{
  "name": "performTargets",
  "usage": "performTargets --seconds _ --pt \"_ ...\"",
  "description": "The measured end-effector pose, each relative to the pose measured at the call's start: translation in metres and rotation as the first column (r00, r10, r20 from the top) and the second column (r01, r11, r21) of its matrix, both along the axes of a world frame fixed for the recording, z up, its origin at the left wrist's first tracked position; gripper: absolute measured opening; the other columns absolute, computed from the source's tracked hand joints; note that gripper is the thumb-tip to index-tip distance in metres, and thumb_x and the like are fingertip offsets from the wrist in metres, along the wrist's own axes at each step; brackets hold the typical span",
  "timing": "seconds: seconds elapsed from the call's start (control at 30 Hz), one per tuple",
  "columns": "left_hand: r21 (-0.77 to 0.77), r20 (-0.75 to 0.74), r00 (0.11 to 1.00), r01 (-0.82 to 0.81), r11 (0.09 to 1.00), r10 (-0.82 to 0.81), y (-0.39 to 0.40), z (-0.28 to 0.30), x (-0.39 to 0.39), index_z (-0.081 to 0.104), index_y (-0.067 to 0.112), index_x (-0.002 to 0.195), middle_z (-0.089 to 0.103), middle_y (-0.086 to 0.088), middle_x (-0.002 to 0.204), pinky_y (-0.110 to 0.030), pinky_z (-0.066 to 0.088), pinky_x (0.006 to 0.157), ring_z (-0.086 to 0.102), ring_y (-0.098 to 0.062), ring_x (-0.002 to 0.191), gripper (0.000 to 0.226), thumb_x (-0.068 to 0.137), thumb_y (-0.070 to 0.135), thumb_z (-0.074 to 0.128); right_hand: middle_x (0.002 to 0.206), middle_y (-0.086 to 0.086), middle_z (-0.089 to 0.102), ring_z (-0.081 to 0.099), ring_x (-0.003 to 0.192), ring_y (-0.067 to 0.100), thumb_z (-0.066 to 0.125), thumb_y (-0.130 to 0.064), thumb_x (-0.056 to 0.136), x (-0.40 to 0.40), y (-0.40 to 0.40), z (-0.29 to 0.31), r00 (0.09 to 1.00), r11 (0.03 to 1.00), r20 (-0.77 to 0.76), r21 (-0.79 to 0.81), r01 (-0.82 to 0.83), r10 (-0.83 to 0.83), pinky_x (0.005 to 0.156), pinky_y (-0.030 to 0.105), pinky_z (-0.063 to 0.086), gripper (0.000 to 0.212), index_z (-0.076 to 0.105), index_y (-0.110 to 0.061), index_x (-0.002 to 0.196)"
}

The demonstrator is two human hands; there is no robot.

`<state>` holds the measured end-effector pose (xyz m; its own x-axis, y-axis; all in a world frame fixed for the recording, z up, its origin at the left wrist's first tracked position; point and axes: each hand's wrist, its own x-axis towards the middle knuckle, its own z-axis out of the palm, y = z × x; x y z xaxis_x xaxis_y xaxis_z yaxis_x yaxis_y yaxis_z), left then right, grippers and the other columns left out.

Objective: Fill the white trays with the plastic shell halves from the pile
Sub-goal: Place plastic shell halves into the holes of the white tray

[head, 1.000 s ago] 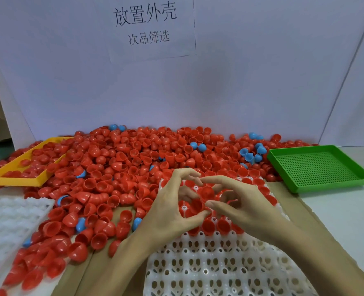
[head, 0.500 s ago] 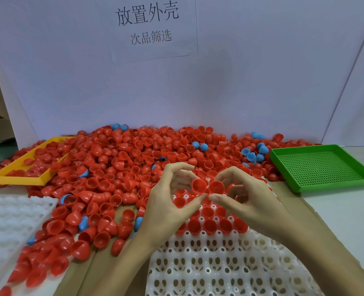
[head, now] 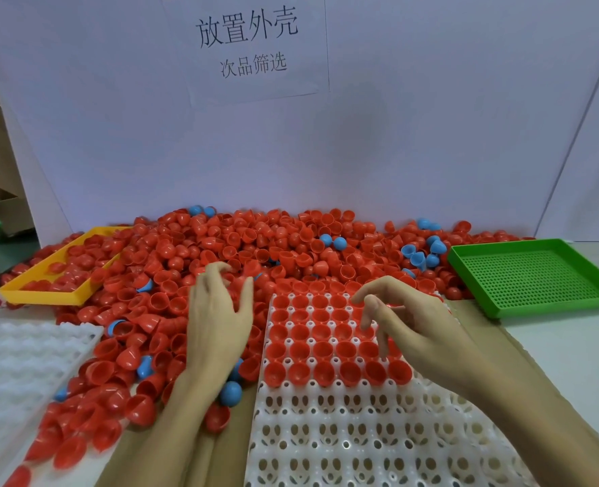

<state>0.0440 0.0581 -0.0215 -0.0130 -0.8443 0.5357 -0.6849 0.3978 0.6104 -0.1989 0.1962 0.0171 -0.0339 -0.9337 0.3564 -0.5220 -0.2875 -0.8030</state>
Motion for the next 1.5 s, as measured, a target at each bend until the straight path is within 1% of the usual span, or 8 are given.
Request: performTargets --seconds 0.1,0.43,0.63,0.9,1.03,1.17,1.33,1.5 --pt "0.033 0.281 0.948 -0.164 0.986 0.149 -0.017 -0.012 0.016 0.053 0.003 0.141 0.050 -0.023 0.145 -0.053 0.040 0.106 0.045 -0.040 0.133 0.053 0.103 0.041 0.059 0.087 -0.001 0.071 0.069 0.058 0.018 0.052 -0.041 0.104 0.001 0.001 0.001 1.000 1.000 -0.013 0.002 0.002 -0.002 0.057 0.017 0.049 0.019 0.067 -0.031 0.109" --pt "0.114 0.574 0.818 -0.029 0.993 -0.042 -0.077 -0.005 -0.011 0.045 0.010 0.154 0.027 -0.013 0.170 -0.048 0.023 0.123 0.027 -0.030 0.154 0.059 0.110 0.049 0.035 0.086 -0.008 0.072 0.069 0.059 0.017 0.050 -0.046 0.101 0.000 0.001 0.002 0.996 1.000 -0.086 -0.024 0.019 -0.021 0.056 0.023 0.054 0.022 0.067 -0.033 0.106" --pt "0.141 0.614 0.789 -0.101 0.985 -0.007 -0.104 -0.012 -0.012 0.056 0.008 0.142 0.055 -0.009 0.148 -0.045 0.032 0.114 0.045 -0.028 0.137 0.057 0.110 0.049 0.031 0.086 -0.013 0.070 0.069 0.062 0.014 0.047 -0.050 0.101 0.000 0.003 0.001 0.988 0.997 -0.151 -0.071 0.012 -0.023 0.056 0.017 0.050 0.024 0.067 -0.036 0.104" --pt "-0.172 0.742 0.628 -0.163 0.972 0.237 -0.071 0.000 -0.023 0.064 0.006 0.118 0.063 -0.012 0.121 -0.043 0.044 0.097 0.059 -0.032 0.109 0.031 0.103 0.019 0.040 0.089 -0.021 0.067 0.068 0.074 0.010 0.044 -0.051 0.102 0.004 0.002 -0.001 0.969 0.993 -0.246 -0.118 -0.010 -0.020 0.061 0.013 0.046 0.031 0.069 -0.032 0.103" --pt "-0.320 0.663 0.719 0.019 0.947 0.209 -0.048 0.020 -0.032 0.070 0.004 0.105 0.066 -0.013 0.107 -0.043 0.050 0.087 0.063 -0.031 0.093 0.014 0.096 0.009 0.061 0.092 -0.021 0.068 0.068 0.073 0.009 0.046 -0.049 0.101 0.002 0.001 -0.003 0.967 0.991 -0.252 -0.132 -0.002 -0.031 0.061 0.014 0.047 0.029 0.069 -0.032 0.103" --pt "-0.429 0.441 0.892 0.304 0.851 -0.096 -0.002 0.025 -0.043 0.069 0.011 0.101 0.063 -0.003 0.100 -0.036 0.049 0.087 0.058 -0.020 0.091 0.005 0.098 0.014 0.067 0.101 -0.022 0.067 0.070 0.082 0.012 0.055 -0.045 0.100 -0.002 -0.003 -0.008 0.976 0.991 -0.203 -0.115 0.062 -0.084 0.063 0.021 0.054 0.021 0.063 -0.037 0.118" --pt "-0.409 0.314 0.890 0.442 0.798 -0.332 0.051 0.004 -0.054 0.066 0.019 0.102 0.057 0.010 0.102 -0.028 0.043 0.089 0.055 -0.010 0.095 0.007 0.098 0.024 0.070 0.120 -0.026 0.059 0.069 0.107 0.007 0.070 -0.049 0.089 0.005 -0.003 -0.009 0.996 0.995 -0.086 -0.093 0.031 -0.039 0.074 0.024 0.059 0.078 0.029 -0.042 0.154" --pt "-0.376 0.250 0.863 0.504 0.778 -0.439 0.061 -0.008 -0.054 0.065 0.020 0.102 0.054 0.010 0.111 -0.032 0.048 0.090 0.054 -0.008 0.105 0.010 0.096 0.025 0.071 0.115 -0.023 0.064 0.069 0.103 0.006 0.075 -0.034 0.090 0.008 -0.004 -0.008 0.995 0.991 -0.085 -0.128 0.032 -0.043 0.077 0.028 0.060 0.072 0.036 -0.044 0.150"
